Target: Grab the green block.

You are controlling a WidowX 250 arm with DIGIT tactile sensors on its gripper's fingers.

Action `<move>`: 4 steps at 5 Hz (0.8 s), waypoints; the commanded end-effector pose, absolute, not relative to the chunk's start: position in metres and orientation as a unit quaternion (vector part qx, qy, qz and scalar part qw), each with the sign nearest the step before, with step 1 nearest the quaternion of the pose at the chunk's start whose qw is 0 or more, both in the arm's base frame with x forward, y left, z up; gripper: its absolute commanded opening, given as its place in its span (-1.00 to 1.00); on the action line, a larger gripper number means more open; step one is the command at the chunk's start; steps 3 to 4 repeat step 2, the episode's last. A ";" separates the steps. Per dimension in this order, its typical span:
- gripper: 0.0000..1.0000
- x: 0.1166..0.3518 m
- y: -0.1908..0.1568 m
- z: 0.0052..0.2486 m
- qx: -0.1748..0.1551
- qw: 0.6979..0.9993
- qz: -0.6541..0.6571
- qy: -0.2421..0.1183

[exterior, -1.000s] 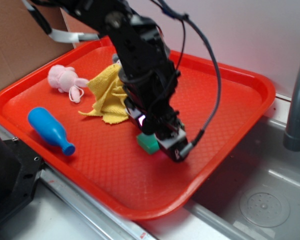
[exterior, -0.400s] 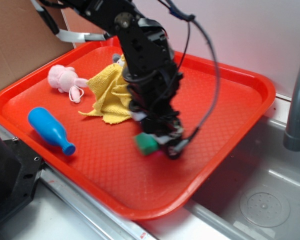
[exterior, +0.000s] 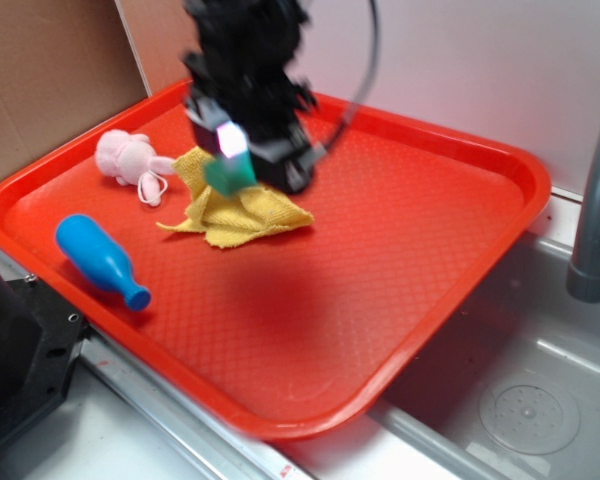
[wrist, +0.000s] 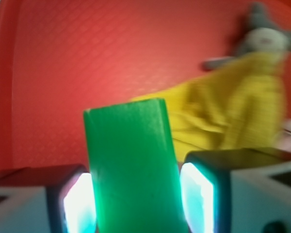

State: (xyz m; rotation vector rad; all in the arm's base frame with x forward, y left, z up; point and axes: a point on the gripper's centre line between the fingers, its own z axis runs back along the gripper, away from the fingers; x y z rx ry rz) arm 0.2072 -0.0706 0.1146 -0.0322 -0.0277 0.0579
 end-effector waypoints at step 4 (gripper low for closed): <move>-1.00 0.185 -0.034 0.176 -0.039 0.992 0.105 -0.066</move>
